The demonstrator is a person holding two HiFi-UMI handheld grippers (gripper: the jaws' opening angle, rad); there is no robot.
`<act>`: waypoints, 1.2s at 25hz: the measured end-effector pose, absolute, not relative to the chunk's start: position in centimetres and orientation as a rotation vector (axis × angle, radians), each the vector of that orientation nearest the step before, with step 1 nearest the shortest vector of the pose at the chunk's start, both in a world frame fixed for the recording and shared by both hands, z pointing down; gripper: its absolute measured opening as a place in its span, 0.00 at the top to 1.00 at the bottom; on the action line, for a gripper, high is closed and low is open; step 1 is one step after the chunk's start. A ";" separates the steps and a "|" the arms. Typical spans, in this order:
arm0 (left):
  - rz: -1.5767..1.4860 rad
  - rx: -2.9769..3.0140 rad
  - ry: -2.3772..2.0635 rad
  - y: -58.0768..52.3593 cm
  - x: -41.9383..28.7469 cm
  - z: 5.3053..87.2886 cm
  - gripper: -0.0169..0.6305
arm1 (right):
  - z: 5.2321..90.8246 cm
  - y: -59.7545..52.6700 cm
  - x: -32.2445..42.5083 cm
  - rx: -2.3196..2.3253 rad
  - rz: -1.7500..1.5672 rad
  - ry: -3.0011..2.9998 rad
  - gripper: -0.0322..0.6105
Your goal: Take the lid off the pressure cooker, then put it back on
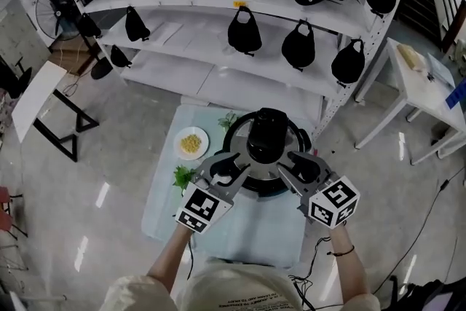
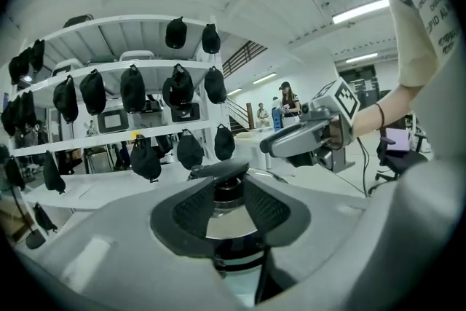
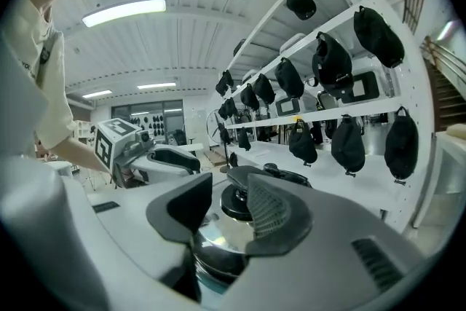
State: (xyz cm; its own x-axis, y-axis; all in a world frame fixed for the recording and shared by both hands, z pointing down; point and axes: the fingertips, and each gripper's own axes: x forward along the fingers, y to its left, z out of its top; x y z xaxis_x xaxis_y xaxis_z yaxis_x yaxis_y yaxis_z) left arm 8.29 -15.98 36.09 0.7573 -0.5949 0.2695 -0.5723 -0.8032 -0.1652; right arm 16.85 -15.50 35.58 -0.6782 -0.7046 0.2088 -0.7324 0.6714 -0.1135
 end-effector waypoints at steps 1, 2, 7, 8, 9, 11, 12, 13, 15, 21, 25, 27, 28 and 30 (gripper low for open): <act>-0.474 -2.877 0.975 -15.6 8.2 36.1 0.76 | 35.6 -15.2 16.8 1.188 0.286 -2.740 0.72; -0.469 -2.876 0.992 -15.2 8.1 36.1 0.78 | 35.5 -14.9 16.8 1.192 0.287 -2.743 0.74; -0.439 -2.875 1.056 -13.4 7.6 36.1 0.84 | 35.3 -13.4 16.9 1.217 0.303 -2.764 0.82; -0.434 -2.876 1.064 -13.0 7.6 36.0 0.85 | 35.3 -13.2 17.0 1.221 0.301 -2.764 0.84; -0.430 -2.874 1.070 -12.8 7.6 36.0 0.87 | 35.3 -12.9 17.1 1.227 0.299 -2.764 0.85; -0.427 -2.865 1.082 -12.2 7.6 36.0 0.89 | 35.2 -12.3 17.3 1.242 0.297 -2.766 0.88; -0.426 -2.860 1.087 -11.9 7.5 35.9 0.89 | 35.1 -12.0 17.4 1.251 0.299 -2.770 0.89; -0.425 -2.852 1.094 -11.7 7.5 35.9 0.90 | 34.9 -11.7 17.5 1.261 0.302 -2.778 0.90; -0.421 -2.836 1.106 -11.2 7.4 35.7 0.91 | 34.5 -11.0 17.7 1.275 0.307 -2.796 0.92; -0.402 -2.817 1.136 -10.3 6.8 35.2 0.92 | 33.8 -9.6 18.6 1.324 0.311 -2.827 0.94; -0.379 -2.810 1.168 -9.9 6.0 34.4 0.93 | 33.4 -9.0 18.9 1.355 0.324 -2.844 0.94; -0.371 -2.807 1.186 -9.9 5.4 34.1 0.93 | 33.2 -8.6 18.9 1.372 0.328 -2.850 0.94; -0.365 -2.806 1.193 -9.9 5.1 33.9 0.93 | 33.0 -8.5 19.0 1.384 0.332 -2.851 0.94; -0.350 -2.803 1.207 -9.9 4.5 33.5 0.93 | 32.7 -8.3 19.1 1.406 0.334 -2.858 0.94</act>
